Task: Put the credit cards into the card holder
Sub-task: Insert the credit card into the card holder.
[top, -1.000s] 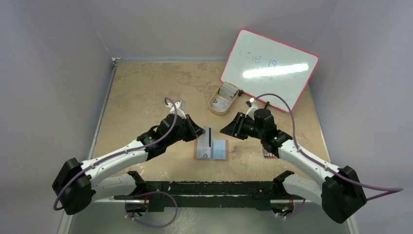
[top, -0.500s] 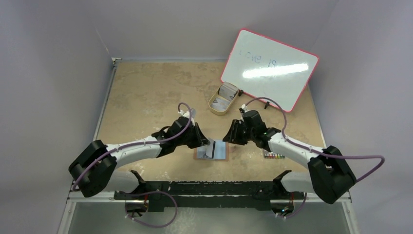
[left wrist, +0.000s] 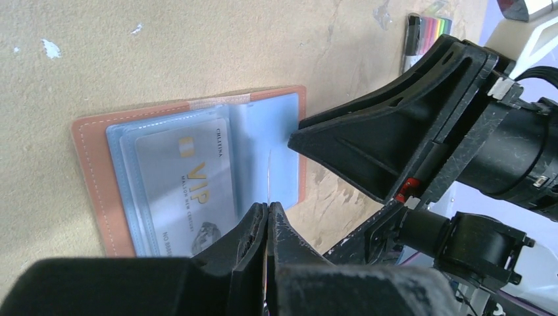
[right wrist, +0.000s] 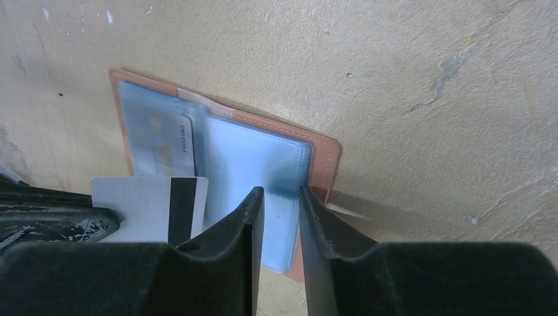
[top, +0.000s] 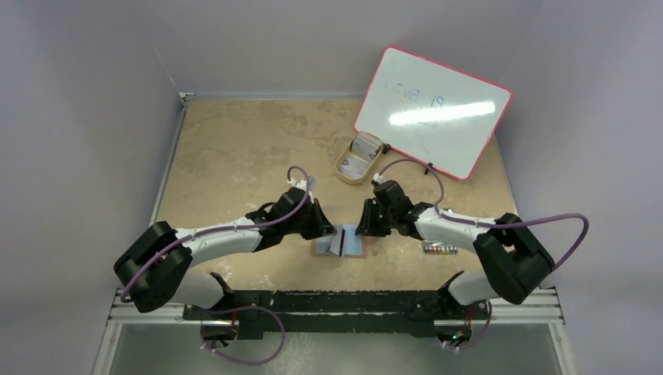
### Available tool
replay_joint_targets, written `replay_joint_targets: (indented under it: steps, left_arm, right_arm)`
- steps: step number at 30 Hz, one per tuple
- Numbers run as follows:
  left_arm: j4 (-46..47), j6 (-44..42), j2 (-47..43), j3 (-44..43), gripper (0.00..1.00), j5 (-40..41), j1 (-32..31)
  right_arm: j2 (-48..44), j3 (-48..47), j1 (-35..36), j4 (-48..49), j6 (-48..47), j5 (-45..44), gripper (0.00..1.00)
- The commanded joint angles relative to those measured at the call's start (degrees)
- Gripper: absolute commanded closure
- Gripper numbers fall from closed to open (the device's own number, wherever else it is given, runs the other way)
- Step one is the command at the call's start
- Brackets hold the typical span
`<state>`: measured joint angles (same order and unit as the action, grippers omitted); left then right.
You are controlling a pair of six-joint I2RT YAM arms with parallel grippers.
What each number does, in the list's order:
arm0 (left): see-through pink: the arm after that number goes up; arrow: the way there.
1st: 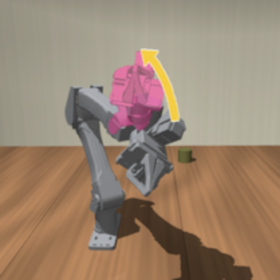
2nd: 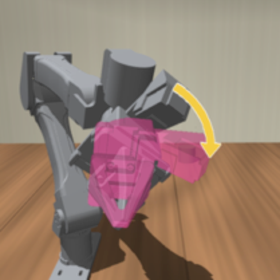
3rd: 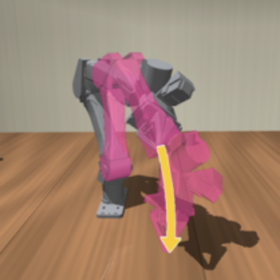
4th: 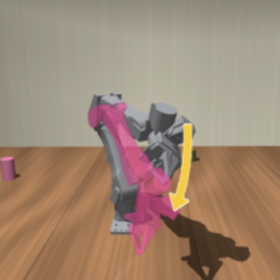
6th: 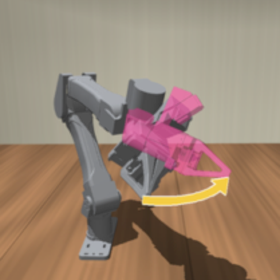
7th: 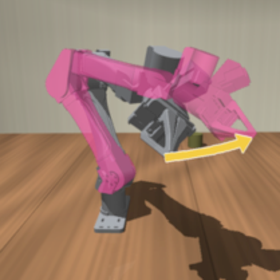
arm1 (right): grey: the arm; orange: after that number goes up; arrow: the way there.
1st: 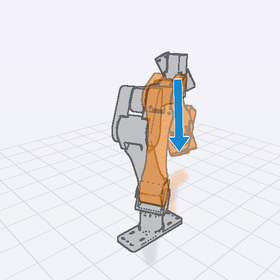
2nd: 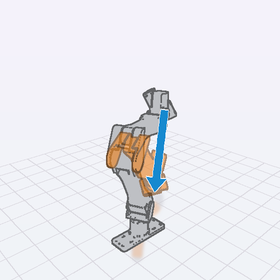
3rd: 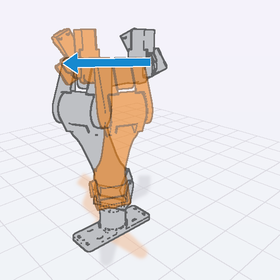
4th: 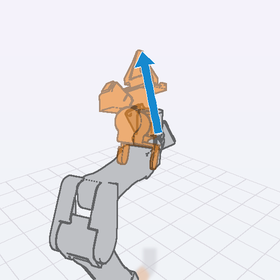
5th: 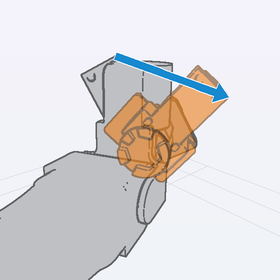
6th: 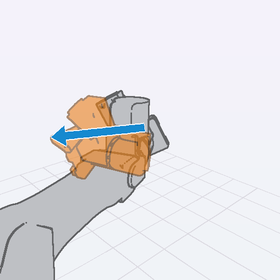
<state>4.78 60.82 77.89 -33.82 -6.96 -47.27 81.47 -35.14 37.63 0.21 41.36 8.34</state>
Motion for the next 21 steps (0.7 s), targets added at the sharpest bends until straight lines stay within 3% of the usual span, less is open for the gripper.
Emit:
replay_joint_targets:
  steps: [1, 21]
  left_arm:
    - [-1.5, -1.5, -1.4, 0.1, 1.0, 2.1, 0.1]
    - [0.7, -2.0, 1.7, 1.0, 1.0, 3.7, 0.2]
  right_arm:
    - [0.6, -2.8, 1.3, -2.0, -0.9, -4.3, 0.72]
    - [0.5, -2.8, 2.1, -2.6, -0.7, -5.4, 0.74]
